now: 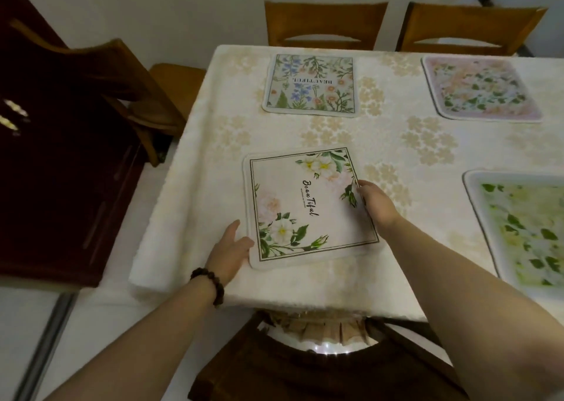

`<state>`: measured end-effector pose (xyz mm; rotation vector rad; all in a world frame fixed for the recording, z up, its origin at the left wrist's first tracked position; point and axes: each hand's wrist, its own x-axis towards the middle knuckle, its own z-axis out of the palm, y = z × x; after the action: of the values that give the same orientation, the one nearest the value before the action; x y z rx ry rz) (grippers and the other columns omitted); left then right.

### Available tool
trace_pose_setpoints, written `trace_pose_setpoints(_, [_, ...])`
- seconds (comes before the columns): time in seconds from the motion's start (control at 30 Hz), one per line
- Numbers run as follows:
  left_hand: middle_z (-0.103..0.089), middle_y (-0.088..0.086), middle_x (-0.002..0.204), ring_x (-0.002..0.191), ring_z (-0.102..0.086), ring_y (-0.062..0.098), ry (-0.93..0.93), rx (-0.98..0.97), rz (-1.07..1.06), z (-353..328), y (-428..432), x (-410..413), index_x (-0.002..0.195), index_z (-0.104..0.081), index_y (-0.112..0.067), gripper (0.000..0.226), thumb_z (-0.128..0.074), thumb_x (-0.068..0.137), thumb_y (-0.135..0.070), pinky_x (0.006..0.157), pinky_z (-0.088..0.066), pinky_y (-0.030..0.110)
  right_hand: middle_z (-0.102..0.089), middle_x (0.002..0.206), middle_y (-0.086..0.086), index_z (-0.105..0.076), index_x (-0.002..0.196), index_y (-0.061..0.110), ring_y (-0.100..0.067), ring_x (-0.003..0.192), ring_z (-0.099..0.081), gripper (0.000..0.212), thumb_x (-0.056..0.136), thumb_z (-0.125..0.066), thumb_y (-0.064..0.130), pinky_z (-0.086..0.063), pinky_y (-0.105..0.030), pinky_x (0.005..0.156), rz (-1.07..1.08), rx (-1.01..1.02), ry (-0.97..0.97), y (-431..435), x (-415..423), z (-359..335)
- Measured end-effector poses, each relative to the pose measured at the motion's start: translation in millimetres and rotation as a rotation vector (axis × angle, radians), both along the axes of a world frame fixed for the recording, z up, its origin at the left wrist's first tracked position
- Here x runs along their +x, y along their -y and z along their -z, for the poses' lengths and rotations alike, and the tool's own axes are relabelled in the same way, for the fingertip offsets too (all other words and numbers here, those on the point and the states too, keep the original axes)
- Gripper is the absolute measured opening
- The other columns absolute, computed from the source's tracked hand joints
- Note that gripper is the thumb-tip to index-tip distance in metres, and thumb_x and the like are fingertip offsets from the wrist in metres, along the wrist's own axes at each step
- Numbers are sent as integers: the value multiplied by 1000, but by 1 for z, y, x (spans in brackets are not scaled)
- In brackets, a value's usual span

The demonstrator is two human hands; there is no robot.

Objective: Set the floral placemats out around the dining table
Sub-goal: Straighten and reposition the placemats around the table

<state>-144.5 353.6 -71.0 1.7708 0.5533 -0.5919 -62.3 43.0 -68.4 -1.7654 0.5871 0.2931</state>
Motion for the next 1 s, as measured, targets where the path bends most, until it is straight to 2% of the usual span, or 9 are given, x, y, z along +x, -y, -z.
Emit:
trace_pose_setpoints(0.1, [-65, 5, 113, 87, -67, 13, -44, -73, -73, 8, 5, -8, 148, -24, -32, 70, -55, 84, -28, 71, -47, 25, -52, 140, -10, -53, 134, 14, -28, 129, -48, 43, 94, -47, 28, -38, -40, 108, -77, -5, -22, 4, 14, 0])
trace_pose_setpoints(0.17, [-67, 1, 97, 80, -68, 13, -77, -82, -103, 14, 10, -9, 147, -26, -31, 61, -48, 92, -18, 68, -48, 25, -52, 140, -11, -53, 133, 14, -29, 129, -48, 45, 93, -46, 33, -37, -43, 109, -105, -18, -37, 5, 21, 0])
trace_pose_setpoints(0.23, [-68, 1, 93, 80, -68, 14, -101, -85, -95, 15, 14, -14, 146, -27, -32, 59, -46, 92, -15, 68, -48, 26, -54, 138, -12, -54, 132, 13, -30, 128, -49, 46, 92, -47, 35, -38, -45, 109, -119, -22, -43, 5, 27, 1])
trace_pose_setpoints(0.4, [-66, 5, 100, 93, -65, 19, -89, -127, -41, 5, 13, -24, 144, -29, -26, 56, -49, 93, -17, 78, -48, 29, -48, 144, -11, -50, 137, 15, -29, 133, -44, 47, 94, -45, 34, -35, -39, 108, -146, -35, -31, 10, 32, 2])
trace_pose_setpoints(0.5, [-64, 7, 102, 97, -60, 22, -108, -129, -26, -5, 8, -21, 142, -33, -23, 49, -48, 95, -20, 87, -46, 34, -45, 146, -8, -50, 136, 20, -25, 132, -41, 43, 95, -41, 28, -34, -31, 97, -77, -39, 34, 10, 20, -1])
trace_pose_setpoints(0.57, [-62, 5, 106, 101, -59, 21, -85, -107, -22, -10, 3, -14, 139, -37, -23, 46, -49, 95, -23, 87, -47, 35, -45, 145, -8, -52, 134, 22, -23, 130, -42, 42, 94, -40, 28, -33, -32, 99, -19, 32, 60, 5, 4, -4])
trace_pose_setpoints(0.63, [-60, 6, 113, 109, -55, 22, -40, -94, -38, -16, -2, -2, 138, -40, -21, 45, -50, 95, -24, 90, -46, 37, -45, 145, -7, -52, 134, 24, -22, 131, -40, 43, 93, -40, 30, -32, -36, 107, 33, 117, 80, -5, -16, -9])
trace_pose_setpoints(0.77, [-49, 5, 133, 120, -46, 17, 85, -73, -5, -26, -12, 32, 134, -45, -21, 41, -52, 94, -26, 97, -41, 37, -43, 147, -3, -53, 129, 31, -22, 136, -36, 50, 81, -44, 36, -27, -44, 115, 159, 222, 96, -29, -64, -19])
trace_pose_setpoints(1.0, [-53, 3, 138, 130, -44, 13, 150, -203, -31, -37, -9, 113, 122, -55, -20, 34, -47, 95, -38, 109, -29, 38, -45, 137, 0, -43, 141, 27, -20, 130, -40, 46, 96, -42, 21, -31, -33, 106, 428, 488, 68, -75, -129, -11])
